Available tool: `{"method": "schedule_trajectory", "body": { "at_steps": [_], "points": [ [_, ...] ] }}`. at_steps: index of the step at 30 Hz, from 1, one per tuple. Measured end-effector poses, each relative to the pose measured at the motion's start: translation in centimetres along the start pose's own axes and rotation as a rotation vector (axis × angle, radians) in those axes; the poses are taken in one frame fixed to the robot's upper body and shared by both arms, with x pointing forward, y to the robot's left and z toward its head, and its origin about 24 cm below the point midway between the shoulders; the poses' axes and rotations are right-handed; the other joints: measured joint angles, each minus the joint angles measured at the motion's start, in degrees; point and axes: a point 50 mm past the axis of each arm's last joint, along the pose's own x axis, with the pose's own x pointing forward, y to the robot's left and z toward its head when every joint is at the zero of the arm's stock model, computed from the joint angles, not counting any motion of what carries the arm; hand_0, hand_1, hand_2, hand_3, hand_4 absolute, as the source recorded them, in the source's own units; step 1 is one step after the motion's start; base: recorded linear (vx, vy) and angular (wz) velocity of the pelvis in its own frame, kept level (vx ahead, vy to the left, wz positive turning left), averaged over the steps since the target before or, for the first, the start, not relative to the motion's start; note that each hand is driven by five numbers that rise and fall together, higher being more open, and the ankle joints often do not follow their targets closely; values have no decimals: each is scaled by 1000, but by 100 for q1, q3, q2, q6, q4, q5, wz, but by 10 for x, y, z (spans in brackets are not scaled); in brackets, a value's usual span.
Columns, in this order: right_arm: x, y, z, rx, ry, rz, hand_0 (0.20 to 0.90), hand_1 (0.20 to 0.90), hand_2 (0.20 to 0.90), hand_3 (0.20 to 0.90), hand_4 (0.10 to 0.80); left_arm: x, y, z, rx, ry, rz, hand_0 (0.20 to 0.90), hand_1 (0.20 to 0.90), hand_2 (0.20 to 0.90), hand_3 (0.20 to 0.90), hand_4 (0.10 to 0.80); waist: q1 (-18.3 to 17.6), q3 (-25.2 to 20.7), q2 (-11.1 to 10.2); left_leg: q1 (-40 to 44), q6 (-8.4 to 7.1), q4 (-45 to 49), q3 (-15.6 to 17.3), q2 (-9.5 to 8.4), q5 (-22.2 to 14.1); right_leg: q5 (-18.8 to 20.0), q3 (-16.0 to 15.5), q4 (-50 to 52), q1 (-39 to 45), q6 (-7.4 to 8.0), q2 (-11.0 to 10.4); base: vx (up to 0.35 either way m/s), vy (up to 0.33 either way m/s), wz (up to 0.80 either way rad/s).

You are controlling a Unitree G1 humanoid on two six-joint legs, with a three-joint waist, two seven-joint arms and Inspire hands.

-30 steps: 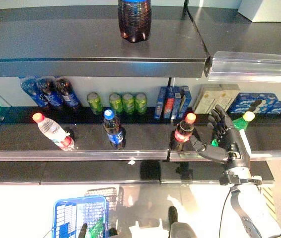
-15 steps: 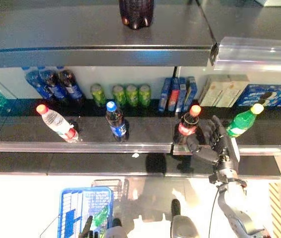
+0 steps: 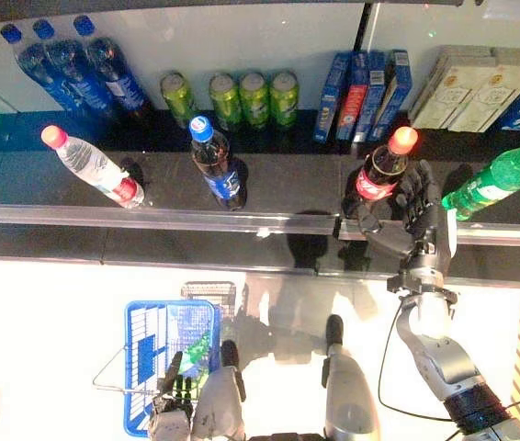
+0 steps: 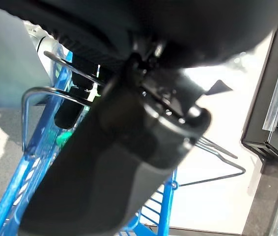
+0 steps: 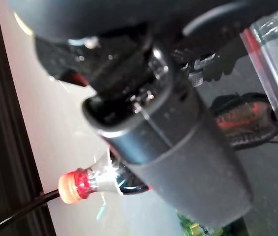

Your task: Pick up the drink and place into the basket.

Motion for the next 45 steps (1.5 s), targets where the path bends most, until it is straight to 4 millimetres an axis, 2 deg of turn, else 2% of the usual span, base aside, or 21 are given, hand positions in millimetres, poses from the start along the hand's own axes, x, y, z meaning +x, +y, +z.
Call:
{"method": "schedule_trajectory", "body": {
  "at_steps": [8, 18, 23, 25, 26, 27, 34, 45],
  "points": [
    [20, 6, 10, -29, -64, -5, 900, 900, 900, 900, 800, -1, -19, -5, 4, 15, -58, 300, 300, 300, 200, 100, 108, 200, 156, -400, 20, 199, -59, -12, -17, 3, 7, 190, -381, -19, -23, -56, 5, 2],
    [44, 13, 27, -32, -146, -47, 900, 900, 900, 900, 800, -3, -31, -6, -3, 22, -98, 300, 300, 300, 200, 100, 199, 208, 177, -741, 4, 315, -100, -30, -6, -37, 7, 363, -730, -51, -52, 0, 0, 0],
    [51, 9, 25, -50, -138, -79, 900, 900, 900, 900, 800, -4, -41, -8, 1, 25, -129, 300, 300, 300, 200, 100, 346, 210, 182, -782, 4, 325, -161, -47, -6, -117, -18, 487, -790, -53, -79, 18, -7, 4],
    [52, 7, 27, -47, -144, -98, 801, 801, 801, 785, 685, -5, -42, -8, 2, 29, -131, 300, 300, 300, 200, 100, 373, 210, 182, -793, 4, 322, -162, -60, -7, -134, -15, 518, -815, -51, -92, 0, 0, 0],
    [53, 5, 28, -45, -148, -109, 411, 411, 411, 329, 229, -5, -42, -8, 2, 29, -130, 300, 300, 300, 200, 100, 394, 210, 182, -802, 5, 323, -165, -62, -7, -148, -15, 541, -833, -53, -95, 0, 0, 0],
    [53, 4, 29, -44, -151, -117, 300, 300, 300, 200, 100, -5, -42, -8, 2, 30, -130, 300, 300, 300, 200, 100, 408, 211, 183, -811, 5, 324, -170, -63, -7, -162, -15, 565, -852, -55, -98, 0, 0, 0],
    [63, 1, 35, -40, -172, -156, 300, 300, 300, 200, 100, -5, -44, -9, 2, 40, -142, 300, 300, 300, 200, 100, 444, 217, 197, -951, 4, 397, -238, -75, -6, -183, -32, 638, -953, -61, -105, -1, -4, 4],
    [62, -1, 32, -42, -160, -160, 300, 300, 300, 200, 100, -5, -45, -9, 15, 37, -146, 300, 300, 300, 200, 100, 438, 218, 197, -947, 5, 477, -280, -71, -7, -221, -43, 756, -941, -76, -105, -8, -8, 1]
  ]
}}
